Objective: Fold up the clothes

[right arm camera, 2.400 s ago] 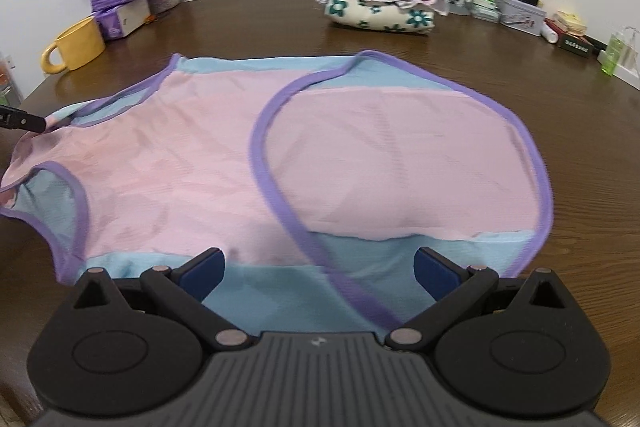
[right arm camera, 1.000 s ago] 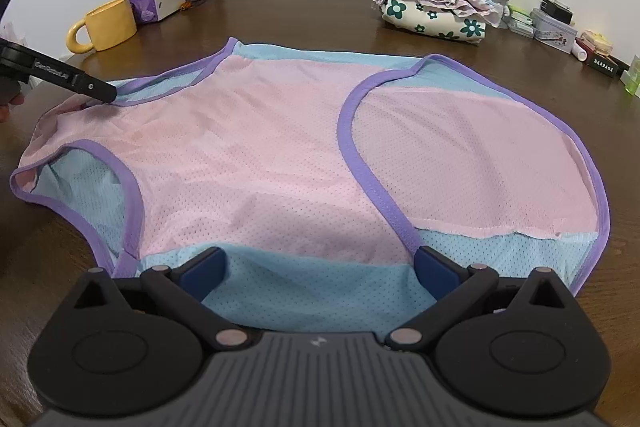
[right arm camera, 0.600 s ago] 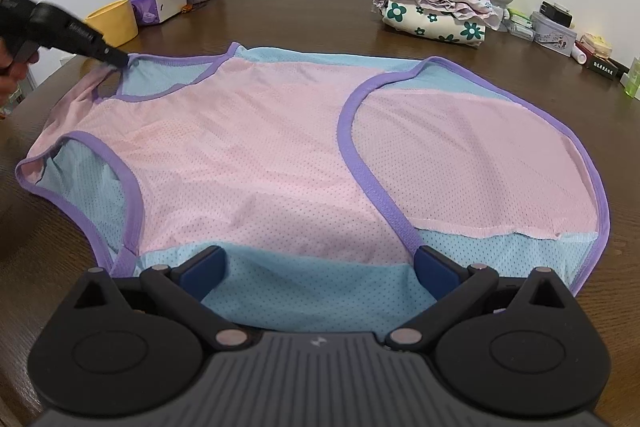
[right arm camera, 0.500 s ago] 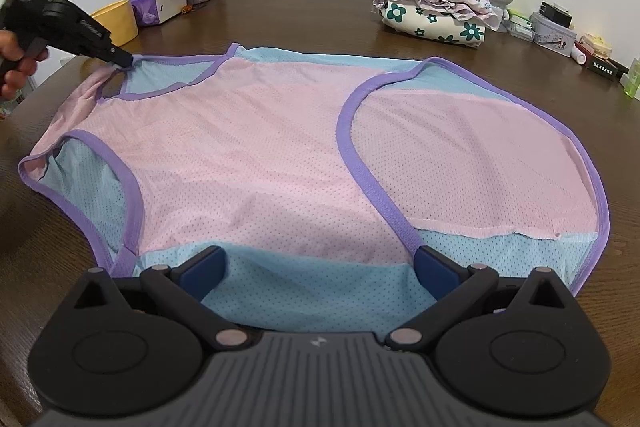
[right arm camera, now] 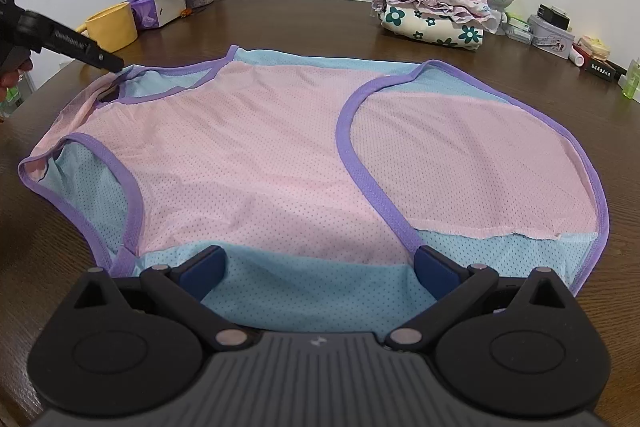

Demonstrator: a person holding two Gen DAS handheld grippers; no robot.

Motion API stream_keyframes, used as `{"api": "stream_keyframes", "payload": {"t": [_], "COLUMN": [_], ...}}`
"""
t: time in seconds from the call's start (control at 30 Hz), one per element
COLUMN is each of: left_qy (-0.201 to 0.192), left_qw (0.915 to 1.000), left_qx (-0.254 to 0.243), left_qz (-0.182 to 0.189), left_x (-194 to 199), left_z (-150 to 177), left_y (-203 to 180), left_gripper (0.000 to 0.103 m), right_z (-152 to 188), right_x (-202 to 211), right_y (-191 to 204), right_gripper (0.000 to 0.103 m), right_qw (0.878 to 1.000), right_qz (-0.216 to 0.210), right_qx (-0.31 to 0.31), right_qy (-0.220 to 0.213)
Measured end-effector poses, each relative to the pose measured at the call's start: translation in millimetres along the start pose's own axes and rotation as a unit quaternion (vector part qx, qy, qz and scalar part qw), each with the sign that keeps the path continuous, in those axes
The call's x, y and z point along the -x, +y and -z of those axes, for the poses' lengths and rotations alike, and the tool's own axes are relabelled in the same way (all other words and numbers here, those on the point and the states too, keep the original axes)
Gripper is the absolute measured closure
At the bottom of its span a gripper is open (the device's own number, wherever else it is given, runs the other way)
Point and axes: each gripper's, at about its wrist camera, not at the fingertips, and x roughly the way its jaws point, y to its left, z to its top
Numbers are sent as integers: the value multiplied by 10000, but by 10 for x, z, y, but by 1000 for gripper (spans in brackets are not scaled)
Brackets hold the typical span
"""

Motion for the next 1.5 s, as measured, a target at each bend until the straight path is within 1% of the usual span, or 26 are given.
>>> {"api": "stream_keyframes", "payload": {"t": [0.1,0.23,0.37,0.47,0.57,0.83,0.9,0.93,1.13,1.23,1.4,1.5], "left_qy": [107,183,184,177,168,70,36,26,-27,-67,-182,-293], "left_qw": [9998,9997,9994,9979,9964,9958,9955,9953,9930,9930,9929,9920], "left_qx": [86,116,-291,-620,-833,-911,-939,-967,-1164,-1157,-1162,-1228], "left_qz": [-108,-77,-60,-49,-21,54,80,98,197,216,150,93], "left_x": [-78,-107,-62,-33,-26,-5,-4,-3,15,16,39,72], "left_z": [11,31,78,135,208,338,344,347,370,386,428,469], "left_y": [2,8,-35,-35,13,103,112,114,132,144,125,99], "left_gripper": [66,66,66,66,66,66,72,72,73,73,73,72], "right_z": [2,-20,-73,-99,-105,-142,-166,-179,-233,-253,-286,-314], "right_x": [4,5,15,20,12,20,8,2,-36,-61,-119,-111], "right_y": [6,5,-12,32,109,304,371,406,544,607,712,657], "right_gripper": [1,0,0,0,0,0,0,0,0,0,0,0], "right_qw": [10000,10000,9997,9999,10000,9999,9998,9997,9993,9991,9987,9992], "right_qz": [11,21,-99,-52,43,-103,-152,-177,-312,-372,-463,-395], "right_qx": [-9,-54,-241,-138,-23,47,110,142,191,198,207,102], "right_qy": [0,22,24,-7,-18,-58,-49,-43,-2,12,53,20]}}
